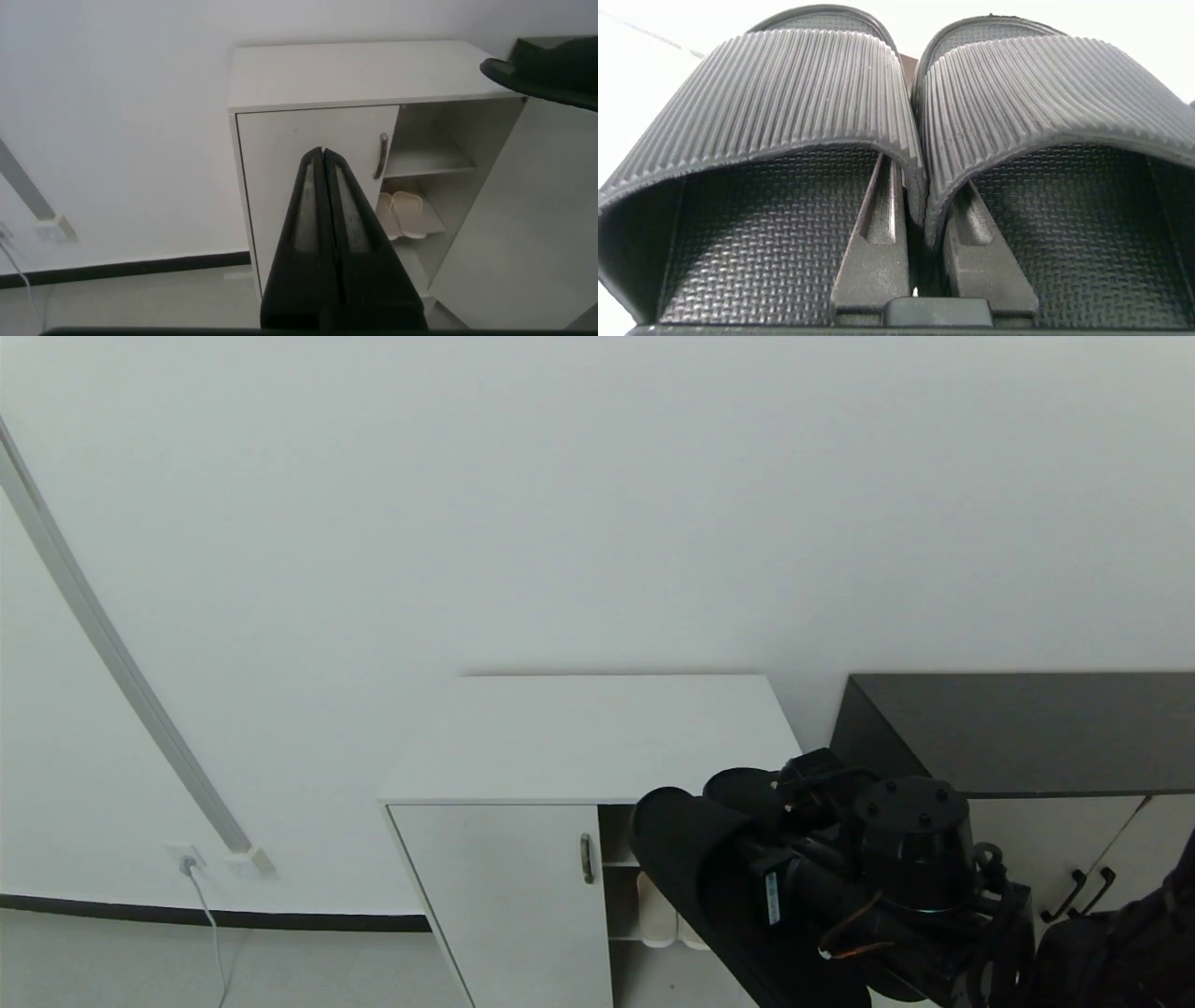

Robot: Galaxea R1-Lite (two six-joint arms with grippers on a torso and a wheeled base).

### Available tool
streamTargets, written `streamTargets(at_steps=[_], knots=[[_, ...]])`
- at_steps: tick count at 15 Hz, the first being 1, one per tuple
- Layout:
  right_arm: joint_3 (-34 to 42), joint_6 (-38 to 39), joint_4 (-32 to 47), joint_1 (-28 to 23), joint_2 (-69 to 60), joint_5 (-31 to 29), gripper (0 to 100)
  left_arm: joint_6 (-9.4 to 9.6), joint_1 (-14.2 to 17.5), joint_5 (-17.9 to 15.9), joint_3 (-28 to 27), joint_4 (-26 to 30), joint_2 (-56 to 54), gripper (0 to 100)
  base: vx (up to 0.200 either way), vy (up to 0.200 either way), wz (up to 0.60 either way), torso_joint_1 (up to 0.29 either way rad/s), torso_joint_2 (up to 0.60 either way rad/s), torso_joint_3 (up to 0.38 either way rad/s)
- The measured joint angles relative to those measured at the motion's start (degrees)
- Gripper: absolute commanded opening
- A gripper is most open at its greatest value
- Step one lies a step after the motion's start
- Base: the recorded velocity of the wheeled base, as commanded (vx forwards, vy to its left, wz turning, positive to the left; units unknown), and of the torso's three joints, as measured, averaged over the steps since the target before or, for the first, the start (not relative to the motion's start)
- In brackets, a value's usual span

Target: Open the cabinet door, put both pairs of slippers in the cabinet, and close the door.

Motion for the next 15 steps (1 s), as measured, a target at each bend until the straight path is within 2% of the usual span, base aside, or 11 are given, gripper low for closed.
streamTargets(at_steps=[5, 8, 15], knots=[[0.30, 0.00, -2.97, -0.16, 1.44, 0.02, 0, -0.16, -0.02, 0.02, -0.01, 0.00, 0.00, 0, 0.000, 0.000, 0.00, 0.000, 0.00, 0.000], [1.94, -0.71, -8.81, -0.21, 3.44, 0.09, 0, -0.16, -0.02, 0.02, -0.04, 0.00, 0.00, 0, 0.000, 0.000, 0.00, -0.137, 0.32, 0.173], [2.99, -1.76, -10.42, -0.02, 4.72, 0.11, 0, -0.16, -0.02, 0.02, -0.09, 0.00, 0.00, 0, 0.000, 0.000, 0.00, -0.156, 0.35, 0.191]])
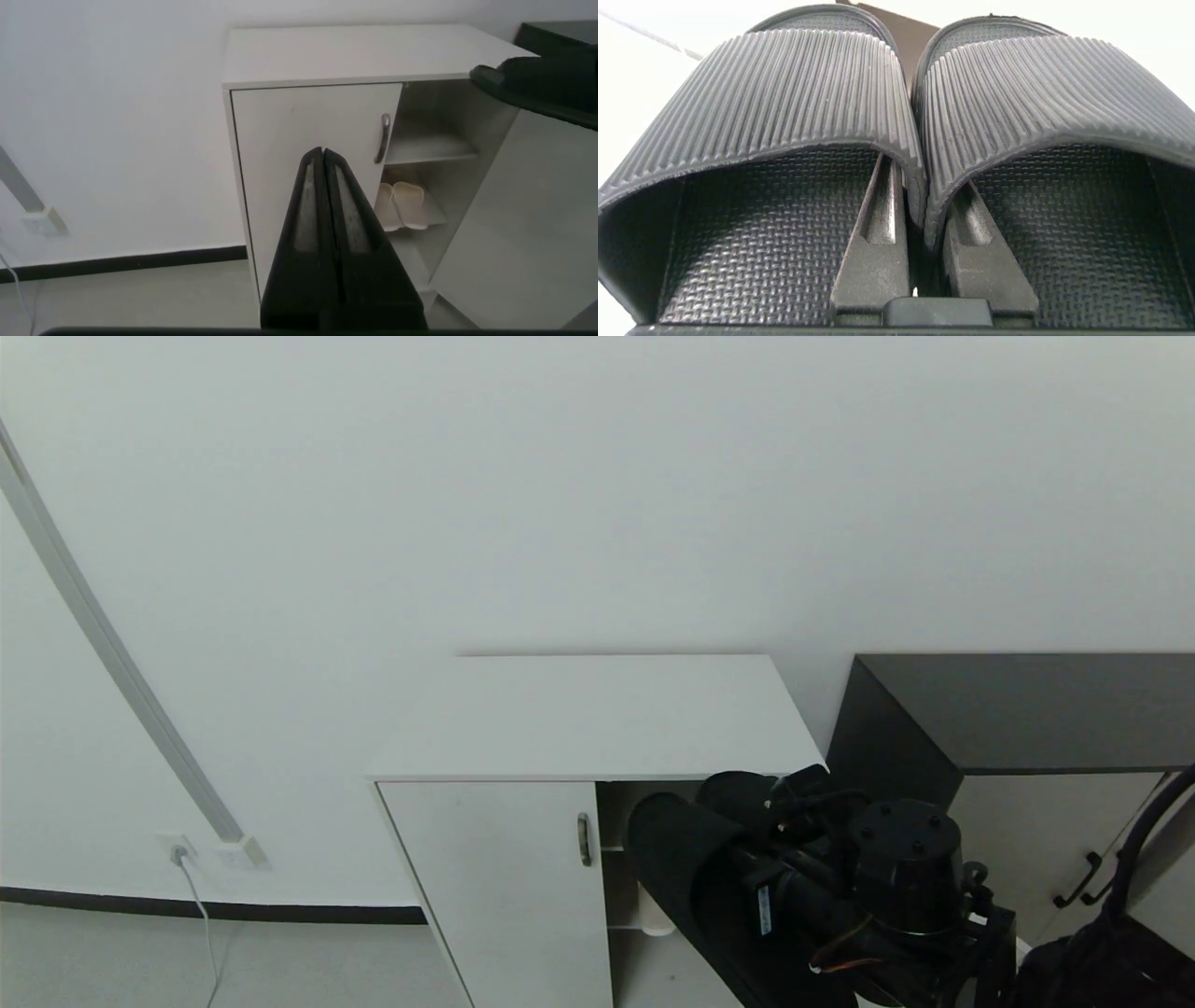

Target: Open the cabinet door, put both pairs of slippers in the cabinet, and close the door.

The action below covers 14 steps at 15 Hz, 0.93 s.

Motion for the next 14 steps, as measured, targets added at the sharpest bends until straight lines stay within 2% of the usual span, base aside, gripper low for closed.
streamTargets(at_steps=[6, 14], knots=[[0.27, 0.00, -0.37, 0.02, 0.46, 0.07, 0, -0.09, -0.02, 0.09, 0.05, 0.00, 0.00, 0, 0.000, 0.000, 0.00, -0.169, 0.40, 0.221], [1.16, -1.26, -3.29, 0.37, 1.32, 0.00, 0, -0.38, -0.02, 0.46, 0.02, 0.00, 0.00, 0, 0.000, 0.000, 0.00, -0.224, 0.54, 0.312]])
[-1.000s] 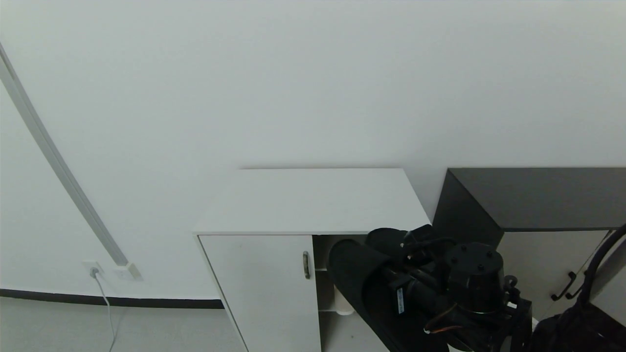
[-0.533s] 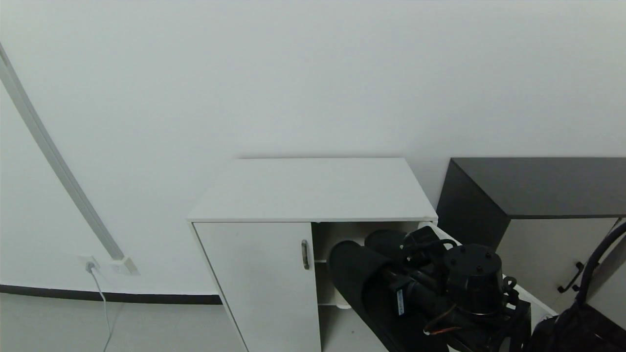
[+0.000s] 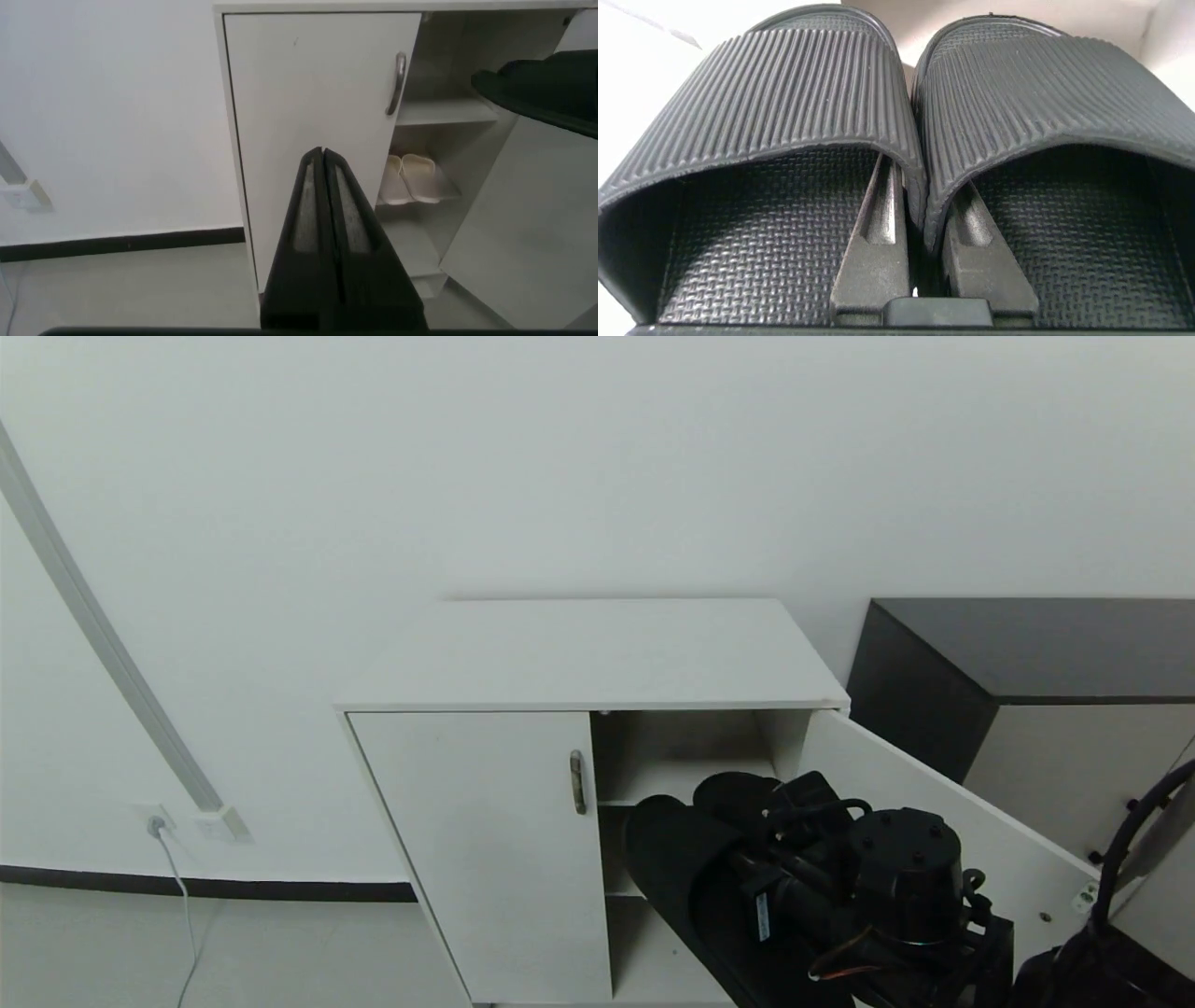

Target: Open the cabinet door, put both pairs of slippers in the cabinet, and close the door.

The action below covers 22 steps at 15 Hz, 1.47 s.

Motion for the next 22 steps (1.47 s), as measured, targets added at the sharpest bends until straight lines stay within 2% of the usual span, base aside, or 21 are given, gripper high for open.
streamTargets(at_steps=[13, 20, 22], knots=[[0.44, -0.24, -2.57, 0.27, 2.82, 0.09, 0, 0.24, -0.02, -0.02, 0.00, 0.00, 0.00, 0, 0.000, 0.000, 0.00, -0.163, 0.49, 0.323], [1.29, -0.24, -3.77, 0.27, 3.28, 0.11, 0, 0.22, 0.00, -0.02, 0.00, 0.00, 0.00, 0, 0.000, 0.000, 0.00, -0.069, 0.45, 0.375], [1.68, -0.26, -4.79, 0.27, 3.30, 0.18, 0, 0.21, -0.04, -0.02, 0.00, 0.02, 0.00, 0, 0.000, 0.000, 0.00, -0.004, 0.15, 0.135]])
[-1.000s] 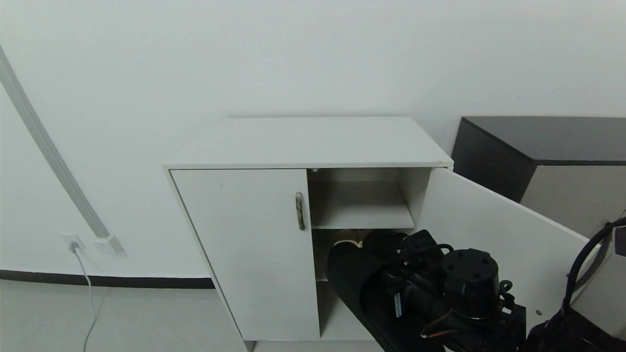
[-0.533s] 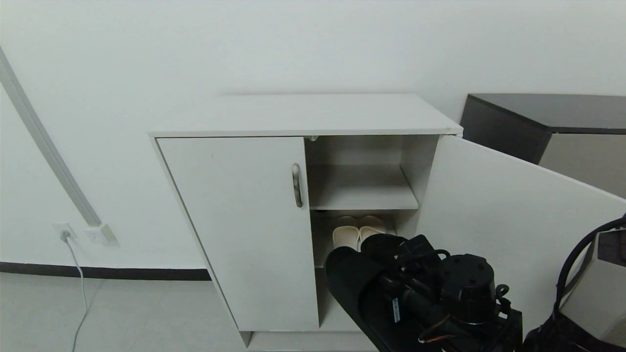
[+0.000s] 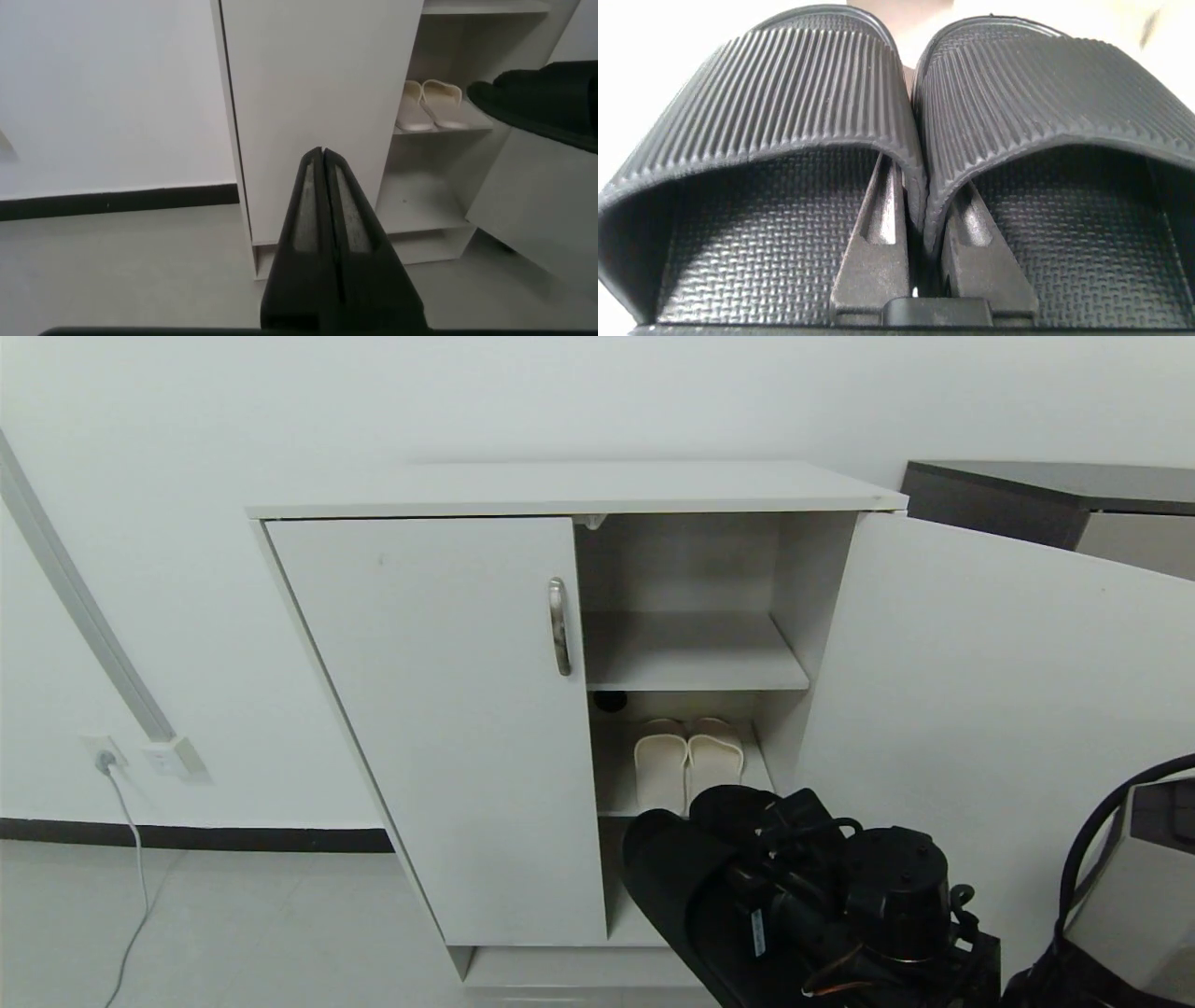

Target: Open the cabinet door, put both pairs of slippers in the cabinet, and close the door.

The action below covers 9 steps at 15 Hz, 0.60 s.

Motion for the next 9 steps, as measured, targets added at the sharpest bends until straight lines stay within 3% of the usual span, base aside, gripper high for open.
streamTargets(at_steps=[9], knots=[[1.40, -1.58, -2.32, 0.11, 0.59, 0.46, 0, 0.01, 0.04, 0.00, 0.00, -0.02, 0.00, 0, 0.000, 0.000, 0.00, -0.003, 0.05, 0.047]])
